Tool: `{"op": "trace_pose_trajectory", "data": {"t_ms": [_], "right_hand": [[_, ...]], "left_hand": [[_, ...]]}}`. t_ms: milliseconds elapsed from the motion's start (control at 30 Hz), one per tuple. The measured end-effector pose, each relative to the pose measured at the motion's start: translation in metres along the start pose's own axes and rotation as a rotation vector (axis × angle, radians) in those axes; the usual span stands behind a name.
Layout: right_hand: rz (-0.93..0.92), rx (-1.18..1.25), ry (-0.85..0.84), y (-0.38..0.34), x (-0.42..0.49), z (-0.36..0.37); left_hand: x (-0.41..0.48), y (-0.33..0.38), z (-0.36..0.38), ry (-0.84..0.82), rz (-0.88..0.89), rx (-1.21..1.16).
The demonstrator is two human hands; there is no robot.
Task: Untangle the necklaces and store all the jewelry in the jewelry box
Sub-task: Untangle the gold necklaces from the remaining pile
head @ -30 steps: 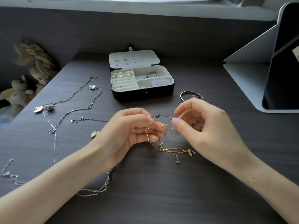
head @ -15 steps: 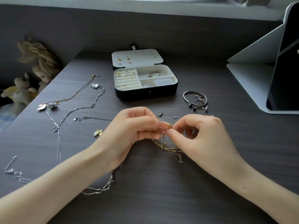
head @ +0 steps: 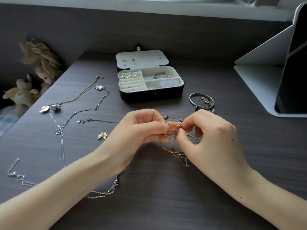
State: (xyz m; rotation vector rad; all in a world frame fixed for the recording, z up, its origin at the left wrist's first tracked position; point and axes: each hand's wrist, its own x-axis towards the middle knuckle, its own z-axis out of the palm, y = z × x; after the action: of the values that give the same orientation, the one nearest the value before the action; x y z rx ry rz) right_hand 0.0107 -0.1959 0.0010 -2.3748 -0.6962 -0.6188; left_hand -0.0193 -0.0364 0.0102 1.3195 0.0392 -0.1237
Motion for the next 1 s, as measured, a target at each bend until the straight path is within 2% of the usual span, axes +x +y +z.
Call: {"op": "trace_pose_trajectory", "data": {"t_ms": [133, 233, 333, 433, 667, 1000], "right_hand": [[-0.065, -0.046, 0.004, -0.003, 0.0, -0.001], [-0.045, 0.031, -0.018, 0.0, 0.001, -0.003], [0.015, 0.191, -0.062, 0.002, 0.002, -0.006], [0.186, 0.401, -0.121, -0.001, 0.004, -0.01], [0.554, 1.035, -0.371, 0.001, 0.01, -0.014], [0.588, 1.271, -0.508, 0.004, 0.013, -0.017]], "left_hand": [[-0.001, 0.0, 0.0, 0.012, -0.014, 0.007], [0.0, 0.002, -0.001, 0.044, -0.03, 0.025], [0.001, 0.003, -0.002, 0.109, -0.048, 0.035], [0.002, 0.004, -0.003, 0.142, -0.074, 0.056], [0.002, 0.005, -0.003, 0.096, -0.092, 0.008], [0.001, 0.001, -0.002, 0.028, -0.056, 0.008]]}}
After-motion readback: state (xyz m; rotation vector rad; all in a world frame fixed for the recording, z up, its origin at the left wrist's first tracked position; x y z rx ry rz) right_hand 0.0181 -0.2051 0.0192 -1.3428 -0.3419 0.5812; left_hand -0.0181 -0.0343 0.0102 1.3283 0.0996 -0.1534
